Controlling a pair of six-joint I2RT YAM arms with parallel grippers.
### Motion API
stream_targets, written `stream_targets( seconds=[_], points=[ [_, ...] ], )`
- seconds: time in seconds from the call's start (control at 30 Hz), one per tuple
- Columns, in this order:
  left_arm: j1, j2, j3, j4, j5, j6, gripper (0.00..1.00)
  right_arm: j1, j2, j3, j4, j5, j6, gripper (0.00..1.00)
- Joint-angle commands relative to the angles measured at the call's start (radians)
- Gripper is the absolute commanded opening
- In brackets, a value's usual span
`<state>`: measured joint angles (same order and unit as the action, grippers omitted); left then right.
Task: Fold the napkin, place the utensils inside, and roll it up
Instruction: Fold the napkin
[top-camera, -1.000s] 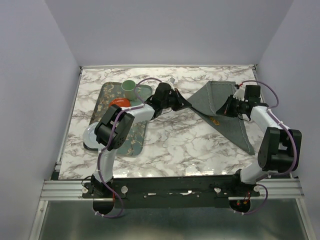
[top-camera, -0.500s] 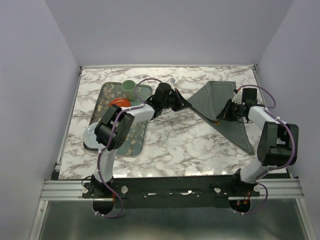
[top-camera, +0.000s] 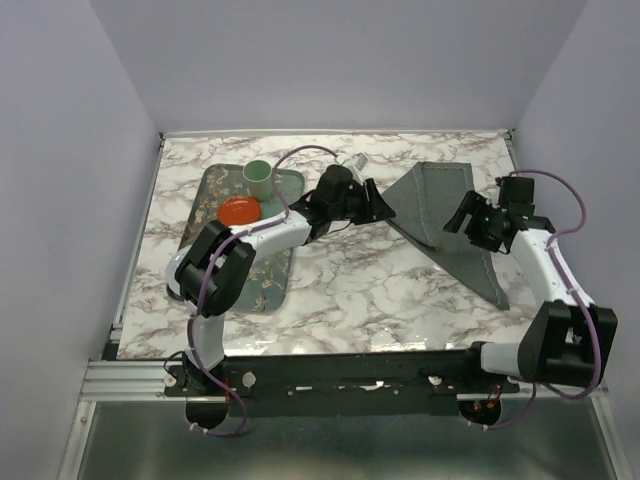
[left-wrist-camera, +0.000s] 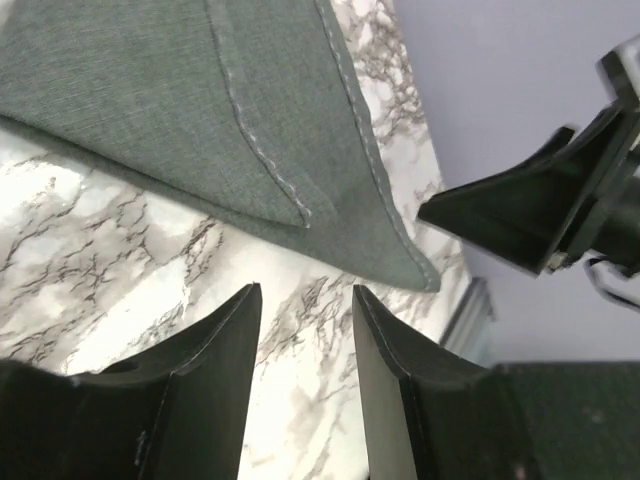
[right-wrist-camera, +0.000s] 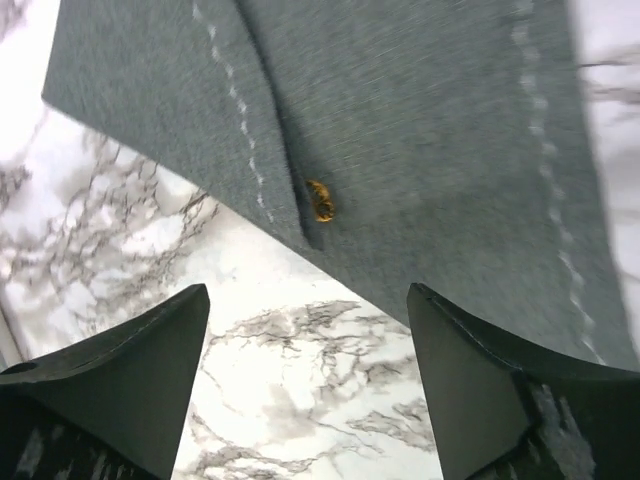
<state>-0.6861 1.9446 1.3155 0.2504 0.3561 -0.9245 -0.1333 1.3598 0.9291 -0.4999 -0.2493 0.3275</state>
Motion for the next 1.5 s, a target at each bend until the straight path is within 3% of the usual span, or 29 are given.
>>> stream_targets(
  seconds=[0.0,0.1,0.27,0.43,0.53,0.7,0.83,1.07,1.3,1.47],
  points=[
    [-0.131,-0.096,0.050,-0.155,-0.167,0.301,0.53,-0.025,-0.131,0.002,-0.189,0.292,0.105,0.93],
    [-0.156,-0.114,0.054,-0.163,-0.160,0.319,0.52,-0.097,-0.299,-0.154,-0.163,0.355,0.261,0.89],
    [-0.173,-0.174,0.030,-0.171,-0.114,0.282,0.48,-0.340,-0.520,-0.329,-0.169,0.308,0.438,0.84],
    [-0.173,-0.271,-0.013,-0.192,-0.091,0.274,0.47,-0.520,-0.584,-0.504,-0.178,0.331,0.565,0.80],
    [-0.173,-0.309,-0.045,-0.204,-0.071,0.263,0.47,-0.560,-0.568,-0.561,-0.126,0.328,0.581,0.77],
    [-0.173,-0.337,-0.045,-0.249,-0.086,0.269,0.46,-0.562,-0.512,-0.615,-0.008,0.311,0.562,0.70],
    [-0.173,-0.375,-0.042,-0.289,-0.134,0.276,0.46,-0.562,-0.538,-0.616,0.070,0.298,0.521,0.70],
    [-0.173,-0.377,-0.013,-0.306,-0.154,0.260,0.45,-0.562,-0.447,-0.628,0.112,0.206,0.570,0.70],
    [-0.170,-0.360,0.019,-0.315,-0.155,0.257,0.44,-0.562,-0.448,-0.671,0.133,0.191,0.607,0.59],
    [-0.159,-0.366,0.002,-0.287,-0.155,0.247,0.44,-0.562,-0.449,-0.673,0.139,0.196,0.588,0.46]
  ],
)
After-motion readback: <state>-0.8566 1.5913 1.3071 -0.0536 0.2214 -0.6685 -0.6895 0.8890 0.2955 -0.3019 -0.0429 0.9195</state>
